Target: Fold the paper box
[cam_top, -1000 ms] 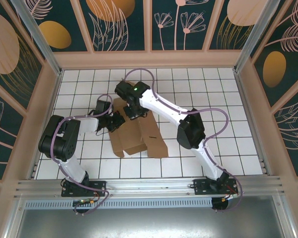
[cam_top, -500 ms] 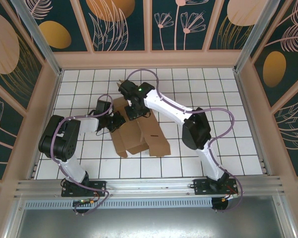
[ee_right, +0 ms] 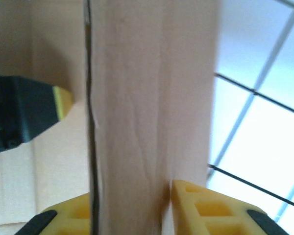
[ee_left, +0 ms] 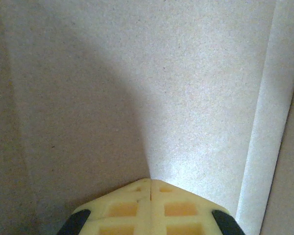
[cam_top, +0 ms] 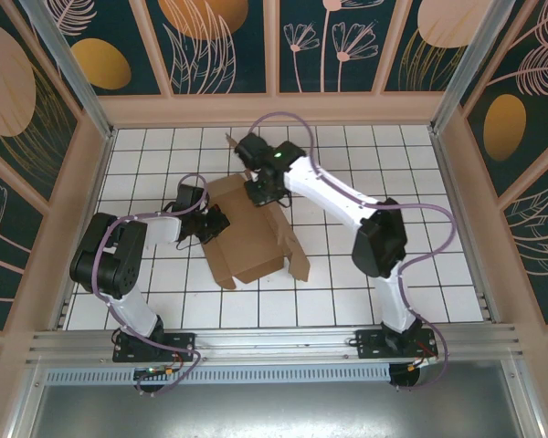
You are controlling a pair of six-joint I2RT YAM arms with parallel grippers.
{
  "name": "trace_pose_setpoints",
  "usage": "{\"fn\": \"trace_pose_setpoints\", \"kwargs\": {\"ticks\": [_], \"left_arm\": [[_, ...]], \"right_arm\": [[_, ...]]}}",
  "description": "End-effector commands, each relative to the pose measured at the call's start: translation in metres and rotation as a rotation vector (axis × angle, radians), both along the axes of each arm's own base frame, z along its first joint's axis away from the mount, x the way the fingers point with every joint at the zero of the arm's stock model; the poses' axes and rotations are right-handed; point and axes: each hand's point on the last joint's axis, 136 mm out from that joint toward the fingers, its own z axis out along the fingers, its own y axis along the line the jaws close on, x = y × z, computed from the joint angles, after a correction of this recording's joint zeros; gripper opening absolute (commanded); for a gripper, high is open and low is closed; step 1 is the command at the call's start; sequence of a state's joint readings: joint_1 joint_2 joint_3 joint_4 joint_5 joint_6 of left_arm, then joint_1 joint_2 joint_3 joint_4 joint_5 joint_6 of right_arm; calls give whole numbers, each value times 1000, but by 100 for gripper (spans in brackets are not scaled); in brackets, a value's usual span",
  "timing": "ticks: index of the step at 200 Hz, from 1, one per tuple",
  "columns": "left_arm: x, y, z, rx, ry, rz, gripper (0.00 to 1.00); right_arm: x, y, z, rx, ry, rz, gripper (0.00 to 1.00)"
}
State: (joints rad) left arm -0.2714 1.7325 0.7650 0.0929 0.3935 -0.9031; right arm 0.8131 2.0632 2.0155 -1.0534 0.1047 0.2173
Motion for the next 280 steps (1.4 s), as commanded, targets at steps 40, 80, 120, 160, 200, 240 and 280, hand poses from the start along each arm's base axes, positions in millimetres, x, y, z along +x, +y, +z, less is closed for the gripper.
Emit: {"fn": "trace_pose_setpoints", "kwargs": {"ticks": [40,80,120,160,200,240,280], "left_arm": [[16,-4,42,40,-98,-68,0],[23,-16,65,6,-141,-116,15],[21,-25,56,-25,-120,-131,24],[11,-17,20,-13,-27,-60,18],[12,-8,6,34,-3,-25,12],[11,-2,0,73,2,-22,10],[11,0,-1,83,-1,-23,9]], "right_arm": [[27,-75,16,142,-29,-73,26],[35,-89,9,345,30,-113,26],[22,-85,-5,497,110,-88,29],[37,-129,-27,396,67,-200,38],[54,-172,-54,267,31,-294,44],[60,-188,-71,287,45,-295,46],[63,-198,-74,442,66,-307,51]]}}
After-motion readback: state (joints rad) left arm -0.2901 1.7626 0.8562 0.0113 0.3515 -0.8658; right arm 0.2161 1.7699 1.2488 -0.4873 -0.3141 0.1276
